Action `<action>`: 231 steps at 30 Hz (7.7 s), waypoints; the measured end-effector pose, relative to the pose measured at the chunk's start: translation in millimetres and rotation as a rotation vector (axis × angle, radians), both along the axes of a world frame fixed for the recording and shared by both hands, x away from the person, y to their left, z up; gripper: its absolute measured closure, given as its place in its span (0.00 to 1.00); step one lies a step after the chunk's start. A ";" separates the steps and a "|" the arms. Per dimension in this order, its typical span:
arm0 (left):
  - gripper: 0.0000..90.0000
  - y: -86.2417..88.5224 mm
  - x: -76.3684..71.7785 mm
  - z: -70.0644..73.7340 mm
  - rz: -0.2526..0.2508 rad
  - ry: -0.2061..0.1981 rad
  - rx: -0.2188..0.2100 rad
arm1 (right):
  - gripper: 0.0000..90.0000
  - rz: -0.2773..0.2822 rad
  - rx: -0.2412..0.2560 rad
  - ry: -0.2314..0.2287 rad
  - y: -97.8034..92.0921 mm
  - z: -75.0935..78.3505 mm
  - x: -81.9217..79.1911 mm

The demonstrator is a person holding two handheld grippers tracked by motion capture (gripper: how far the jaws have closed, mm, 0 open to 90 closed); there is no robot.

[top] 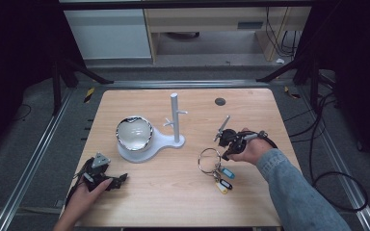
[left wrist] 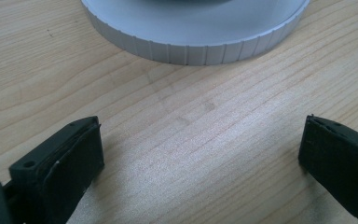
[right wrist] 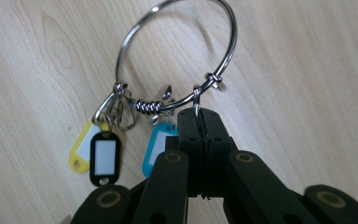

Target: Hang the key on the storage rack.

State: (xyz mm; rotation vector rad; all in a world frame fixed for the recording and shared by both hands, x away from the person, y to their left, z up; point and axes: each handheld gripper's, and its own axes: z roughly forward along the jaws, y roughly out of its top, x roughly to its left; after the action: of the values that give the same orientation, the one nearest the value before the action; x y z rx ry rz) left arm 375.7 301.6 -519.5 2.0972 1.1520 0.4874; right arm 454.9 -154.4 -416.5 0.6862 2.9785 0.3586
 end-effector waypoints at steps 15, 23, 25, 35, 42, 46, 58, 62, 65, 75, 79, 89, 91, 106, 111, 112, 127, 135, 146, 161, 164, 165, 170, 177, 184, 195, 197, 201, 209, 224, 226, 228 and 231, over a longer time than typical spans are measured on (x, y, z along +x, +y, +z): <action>0.00 0.1 0.2 0.0 -0.002 0.001 -0.003 | 0.99 -0.020 -0.003 -0.032 -0.4 31.3 9.8; 0.00 0.1 0.2 -0.1 -0.001 0.000 -0.004 | 0.99 -0.026 -0.015 -0.050 0.1 40.4 11.4; 0.00 0.1 0.2 -0.1 -0.001 0.000 -0.004 | 0.99 -0.028 -0.018 -0.052 -0.1 41.7 12.0; 0.00 0.1 0.2 -0.1 -0.002 0.000 -0.004 | 0.99 -0.048 -0.008 -0.059 -0.2 48.2 15.5; 0.00 -0.1 0.2 -0.2 0.000 -0.001 -0.006 | 0.99 -0.056 -0.020 -0.056 -1.1 54.2 17.1; 0.00 -0.1 0.2 -0.2 0.000 -0.001 -0.006 | 0.99 -0.058 -0.025 -0.065 -1.0 62.0 18.1; 0.00 0.0 0.3 -0.1 -0.001 0.000 -0.004 | 0.99 -0.033 -0.070 -0.077 8.5 85.8 20.5; 0.00 0.0 0.3 -0.1 -0.001 -0.001 -0.004 | 0.99 -0.027 -0.067 -0.090 10.9 93.8 21.5; 0.00 0.0 0.3 -0.1 -0.001 -0.001 -0.004 | 0.99 -0.026 -0.065 -0.101 12.0 99.4 22.0; 0.00 0.0 0.4 -0.1 -0.002 -0.001 -0.005 | 0.99 -0.020 -0.062 -0.145 14.0 118.1 23.0; 0.00 0.0 0.3 -0.1 -0.002 -0.001 -0.004 | 0.99 -0.011 -0.063 -0.154 17.1 124.1 22.7; 0.00 0.1 0.4 -0.1 -0.004 0.000 -0.005 | 0.99 0.005 -0.068 -0.187 26.6 139.4 25.2; 0.00 0.1 0.4 -0.1 -0.003 0.000 -0.005 | 0.99 0.006 -0.062 -0.205 28.3 143.3 25.5; 0.00 0.2 0.4 -0.1 -0.004 0.000 -0.005 | 0.99 0.037 -0.068 -0.207 51.5 163.7 30.1; 0.00 0.1 0.4 -0.1 -0.003 -0.001 -0.004 | 0.99 0.054 -0.070 -0.215 57.1 168.7 32.4; 0.00 0.1 0.4 -0.1 -0.003 0.000 -0.004 | 0.99 0.053 -0.075 -0.216 58.6 170.3 32.2; 0.00 0.1 0.4 -0.1 -0.002 0.000 -0.005 | 0.99 0.066 -0.066 -0.224 74.4 182.3 35.4; 0.00 0.2 0.4 -0.1 -0.003 0.000 -0.005 | 0.99 0.077 -0.065 -0.229 86.7 191.0 34.8; 0.00 0.2 0.6 -0.1 -0.005 -0.001 -0.005 | 0.99 0.106 -0.074 -0.227 103.9 193.3 37.8; 0.00 0.3 0.8 -0.1 -0.007 0.000 -0.005 | 0.99 0.126 -0.076 -0.200 125.2 183.6 49.3; 0.00 0.3 0.8 -0.1 -0.007 0.000 -0.005 | 0.99 0.125 -0.081 -0.192 126.8 181.0 51.8; 0.00 0.3 0.8 -0.1 -0.007 0.000 -0.005 | 0.99 0.124 -0.084 -0.190 127.4 180.2 52.5; 0.00 0.3 0.9 -0.1 -0.008 -0.001 -0.005 | 0.99 0.125 -0.087 -0.181 130.6 176.4 55.9; 0.00 0.3 0.9 -0.1 -0.008 -0.001 -0.005 | 0.99 0.121 -0.088 -0.164 134.1 169.4 64.2; 0.00 0.3 0.9 -0.1 -0.009 -0.001 -0.005 | 0.99 0.121 -0.091 -0.146 138.3 162.8 70.3; 0.00 0.3 0.9 -0.1 -0.009 -0.001 -0.005 | 0.99 0.118 -0.096 -0.123 140.4 152.5 74.9; 0.00 0.3 0.9 -0.1 -0.009 -0.001 -0.005 | 0.99 0.117 -0.093 -0.118 140.0 150.8 76.2; 0.00 0.4 1.0 -0.1 -0.009 -0.001 -0.005 | 0.98 0.115 -0.094 -0.113 139.5 149.2 78.1; 0.00 0.4 1.0 -0.1 -0.009 0.000 -0.005 | 0.98 0.109 -0.084 -0.099 139.4 147.5 81.5; 0.00 0.3 0.9 -0.1 -0.009 -0.001 -0.005 | 0.95 0.071 -0.048 -0.138 125.1 156.1 83.2; 0.00 0.3 1.0 -0.1 -0.009 -0.001 -0.004 | 0.94 0.059 -0.048 -0.144 121.6 155.8 83.3; 0.00 0.3 1.0 -0.1 -0.009 -0.001 -0.004 | 0.92 0.046 -0.045 -0.157 117.3 156.5 83.3; 0.00 0.3 1.0 -0.1 -0.010 -0.001 -0.004 | 0.89 0.026 -0.027 -0.170 109.3 156.6 83.2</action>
State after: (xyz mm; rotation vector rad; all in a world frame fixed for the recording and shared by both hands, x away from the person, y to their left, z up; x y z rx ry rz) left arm 376.7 301.9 -519.6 2.0984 1.1411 0.4813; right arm 538.1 -45.1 -259.9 0.5835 2.8280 0.3582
